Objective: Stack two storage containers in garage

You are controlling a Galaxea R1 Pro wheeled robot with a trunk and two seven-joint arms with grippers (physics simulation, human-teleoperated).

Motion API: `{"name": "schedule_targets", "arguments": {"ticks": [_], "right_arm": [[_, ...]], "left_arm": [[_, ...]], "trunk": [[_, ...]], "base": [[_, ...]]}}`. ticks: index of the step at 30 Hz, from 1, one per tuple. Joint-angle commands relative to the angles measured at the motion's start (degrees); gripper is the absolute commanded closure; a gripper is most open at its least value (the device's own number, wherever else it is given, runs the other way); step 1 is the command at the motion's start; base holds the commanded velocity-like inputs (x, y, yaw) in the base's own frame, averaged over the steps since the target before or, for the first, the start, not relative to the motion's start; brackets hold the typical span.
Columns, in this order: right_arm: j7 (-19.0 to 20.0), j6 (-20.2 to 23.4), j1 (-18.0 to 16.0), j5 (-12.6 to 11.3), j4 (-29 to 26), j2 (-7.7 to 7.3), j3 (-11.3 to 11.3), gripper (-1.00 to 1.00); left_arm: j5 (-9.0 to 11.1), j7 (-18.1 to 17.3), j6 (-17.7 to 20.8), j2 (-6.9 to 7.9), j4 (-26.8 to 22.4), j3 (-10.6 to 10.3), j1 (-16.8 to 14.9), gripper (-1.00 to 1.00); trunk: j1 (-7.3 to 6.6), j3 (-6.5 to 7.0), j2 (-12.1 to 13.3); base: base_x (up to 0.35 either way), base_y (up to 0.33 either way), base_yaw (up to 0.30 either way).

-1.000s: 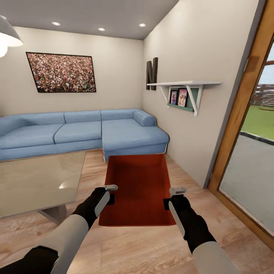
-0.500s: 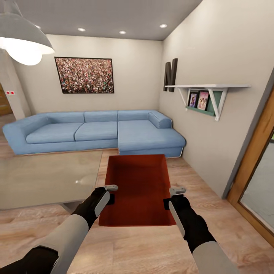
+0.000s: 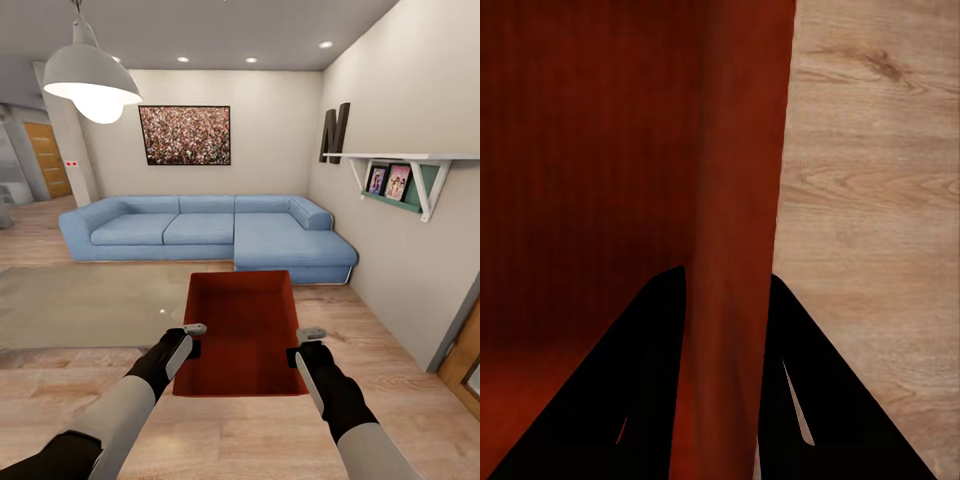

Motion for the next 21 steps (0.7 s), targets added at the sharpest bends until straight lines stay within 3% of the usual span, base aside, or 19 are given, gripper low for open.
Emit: {"name": "schedule_targets", "arguments": {"ticks": [1, 21], "right_arm": [[0.16, -0.50, -0.04, -2.08, -3.57, -0.02, 0.33, 1.00], [0.16, -0.49, -0.02, -2.10, -3.57, 0.03, 0.33, 1.00]], "left_arm": [[-1.34, 1.02, 0.70, 0.07, 0.18, -0.43, 0.01, 1.00], [-1.35, 1.02, 0.70, 0.07, 0.23, -0.43, 0.01, 1.00]], "trunk": [[-0.23, 0.19, 0.42], [-4.62, 3.78, 8.44]], "base": [[0.000, 0.000, 0.288], [0.000, 0.000, 0.288]]}}
